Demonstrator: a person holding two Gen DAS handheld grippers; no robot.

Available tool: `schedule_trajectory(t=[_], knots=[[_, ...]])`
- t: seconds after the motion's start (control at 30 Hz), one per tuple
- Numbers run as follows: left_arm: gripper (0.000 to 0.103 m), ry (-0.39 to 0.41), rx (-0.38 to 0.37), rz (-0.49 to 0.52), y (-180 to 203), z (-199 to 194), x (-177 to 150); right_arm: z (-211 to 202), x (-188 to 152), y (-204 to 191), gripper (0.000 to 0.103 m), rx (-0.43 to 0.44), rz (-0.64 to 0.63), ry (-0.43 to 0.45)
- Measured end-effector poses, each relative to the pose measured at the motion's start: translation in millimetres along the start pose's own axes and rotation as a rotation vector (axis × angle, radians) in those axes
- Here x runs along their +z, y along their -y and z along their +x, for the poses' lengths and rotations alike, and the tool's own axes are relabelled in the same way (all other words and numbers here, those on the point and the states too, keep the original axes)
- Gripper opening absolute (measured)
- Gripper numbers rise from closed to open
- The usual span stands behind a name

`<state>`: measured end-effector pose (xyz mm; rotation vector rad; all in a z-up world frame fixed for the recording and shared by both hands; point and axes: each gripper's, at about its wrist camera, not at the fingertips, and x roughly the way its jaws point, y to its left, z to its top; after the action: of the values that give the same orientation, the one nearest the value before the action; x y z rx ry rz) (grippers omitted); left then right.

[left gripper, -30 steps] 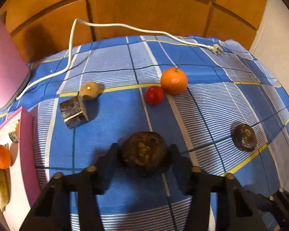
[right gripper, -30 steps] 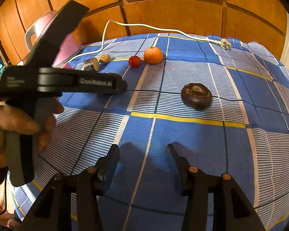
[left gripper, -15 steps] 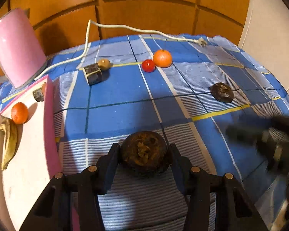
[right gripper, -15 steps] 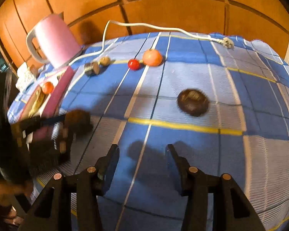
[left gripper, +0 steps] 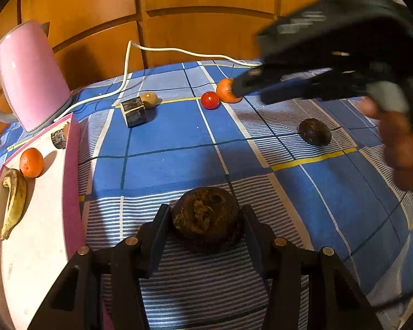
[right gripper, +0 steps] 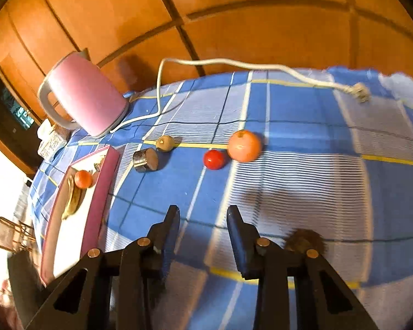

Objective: Organize fruits
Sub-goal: 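Lift the dark fruit with the left gripper while the right gripper grasps the red cherry tomato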

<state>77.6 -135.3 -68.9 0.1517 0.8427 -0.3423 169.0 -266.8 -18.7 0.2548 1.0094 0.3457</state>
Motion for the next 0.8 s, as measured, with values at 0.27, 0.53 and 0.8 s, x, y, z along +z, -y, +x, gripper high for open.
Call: schedule_trajectory(t=[0.27, 0.53, 0.8], knots=[[0.052, 0.026, -0.012, -0.013, -1.0, -1.5, -3.3, 56.3, 30.2, 4.4, 0.036, 0.006, 0.125, -0.04], [0.052, 0.036, -0.019, -0.018, -2.5, -4.3, -6.4, 77.6, 44.7, 12.4, 0.036, -0.031, 0.19, -0.036], [0.052, 0.039, -0.02, -0.014, -1.0, -6.4, -7.1, 91.6, 52.9, 2.4, 0.026, -0.087, 0.128, -0.038]])
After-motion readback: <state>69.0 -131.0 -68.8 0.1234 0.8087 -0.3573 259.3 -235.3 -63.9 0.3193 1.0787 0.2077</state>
